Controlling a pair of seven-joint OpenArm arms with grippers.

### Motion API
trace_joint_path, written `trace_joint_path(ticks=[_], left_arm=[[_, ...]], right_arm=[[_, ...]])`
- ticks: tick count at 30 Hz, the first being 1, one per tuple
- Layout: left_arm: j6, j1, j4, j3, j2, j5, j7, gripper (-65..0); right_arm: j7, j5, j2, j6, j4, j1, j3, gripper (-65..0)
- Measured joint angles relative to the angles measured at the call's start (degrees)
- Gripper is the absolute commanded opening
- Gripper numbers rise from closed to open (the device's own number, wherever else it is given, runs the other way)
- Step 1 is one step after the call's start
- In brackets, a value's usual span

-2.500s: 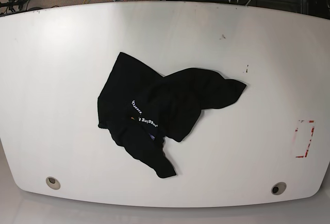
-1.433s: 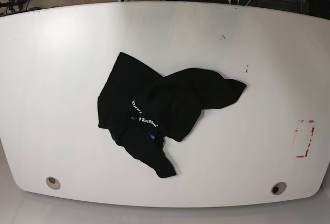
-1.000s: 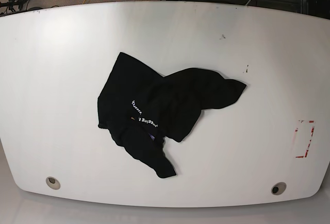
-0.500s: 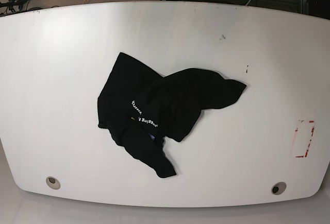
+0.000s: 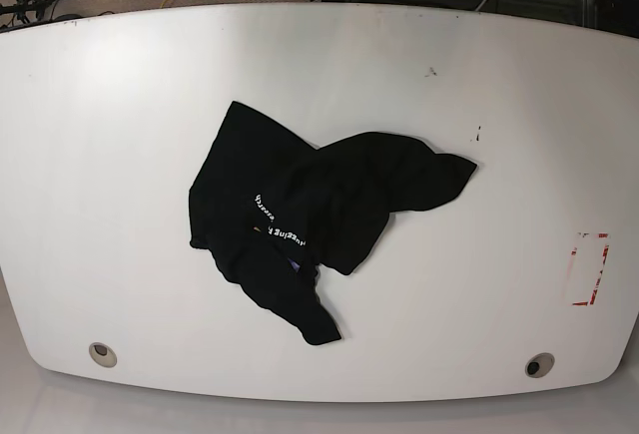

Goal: Fold the T-shirt properly

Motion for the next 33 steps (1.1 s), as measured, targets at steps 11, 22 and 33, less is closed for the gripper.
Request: trace_joint_path(ticks=[11, 22, 33], left_arm=[[-1.77, 11.8, 22.18, 0.35, -0.63, -3.1, 0.0, -51.5], [-1.6, 18.36, 36.57, -2.51, -0.55, -13.38, 0.11, -51.2], [-1.57, 11.61, 36.44, -2.69, -0.61, -17.07, 0.44, -32.4]], right_arm=[[-4.24, 8.87, 0.39, 0.72, 19.34, -9.66, 2.23, -51.4], [-8.07, 14.51, 2.01, 0.37, 28.13, -5.75, 6.93, -51.4], [-14.36, 15.23, 4.44, 0.83, 28.13, 10.01, 6.56, -50.3]])
